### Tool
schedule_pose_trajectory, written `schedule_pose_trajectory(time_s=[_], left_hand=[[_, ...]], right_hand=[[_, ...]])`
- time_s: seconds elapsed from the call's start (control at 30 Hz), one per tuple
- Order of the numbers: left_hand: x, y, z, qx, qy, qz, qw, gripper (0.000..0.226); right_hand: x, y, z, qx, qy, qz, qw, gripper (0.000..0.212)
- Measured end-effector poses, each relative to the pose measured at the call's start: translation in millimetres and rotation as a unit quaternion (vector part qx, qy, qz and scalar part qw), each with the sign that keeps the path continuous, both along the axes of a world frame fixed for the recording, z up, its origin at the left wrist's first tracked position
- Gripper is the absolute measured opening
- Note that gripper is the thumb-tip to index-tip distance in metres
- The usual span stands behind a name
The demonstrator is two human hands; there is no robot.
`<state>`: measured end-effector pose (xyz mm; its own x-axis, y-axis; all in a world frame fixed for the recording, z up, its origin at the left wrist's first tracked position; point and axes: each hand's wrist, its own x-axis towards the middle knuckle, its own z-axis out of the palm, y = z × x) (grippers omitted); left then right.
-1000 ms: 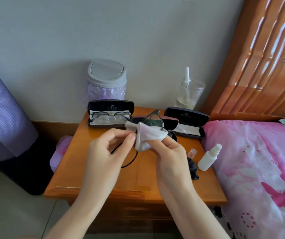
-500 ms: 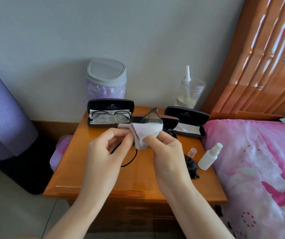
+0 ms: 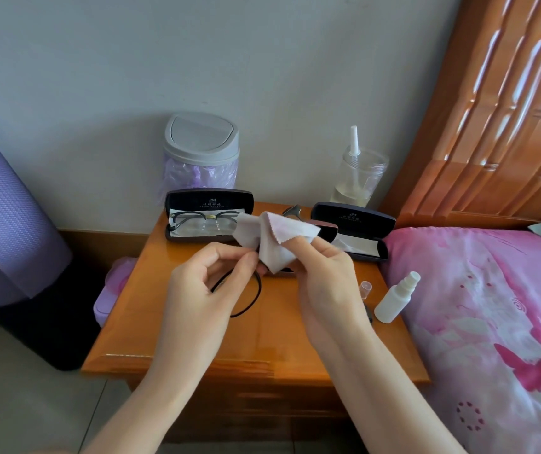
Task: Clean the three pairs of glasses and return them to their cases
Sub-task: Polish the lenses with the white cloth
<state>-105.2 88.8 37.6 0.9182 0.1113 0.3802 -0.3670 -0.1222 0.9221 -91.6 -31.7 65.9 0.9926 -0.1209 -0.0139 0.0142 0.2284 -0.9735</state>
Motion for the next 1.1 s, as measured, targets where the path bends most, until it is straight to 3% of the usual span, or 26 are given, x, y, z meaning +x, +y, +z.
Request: schedule_pose_trajectory(time_s=[0.27,0.47,0.57,0.77,1.1], left_hand=[[0,0,-2,0.013,0.002,0.018,1.000,0.007],[-1,0,-3,0.011,0.004,0.030,0.999,0.007],[0,0,-2,-0.009,0.011,0.028,1.000,0.009],[1,2,-2,-0.015,0.013,0.031,0.999,0.008],[0,6,-1,0.055,0.005,0.031,0.998,0.018]], right_hand=[[3,-3,-3,0.029,0.004,-0.057,0.998,0.020],[-7,-3,-10,0.036,0.005,-0.051,0.998,0.042],[-12,-3,-13,0.041,-0.005,-0.031,0.999,0.037],[-20,2,-19,-0.033,-0.003,0.002,0.999,0.017],[-7,-21,-18,-0.133,-0.004,0.035,0.990,0.012]])
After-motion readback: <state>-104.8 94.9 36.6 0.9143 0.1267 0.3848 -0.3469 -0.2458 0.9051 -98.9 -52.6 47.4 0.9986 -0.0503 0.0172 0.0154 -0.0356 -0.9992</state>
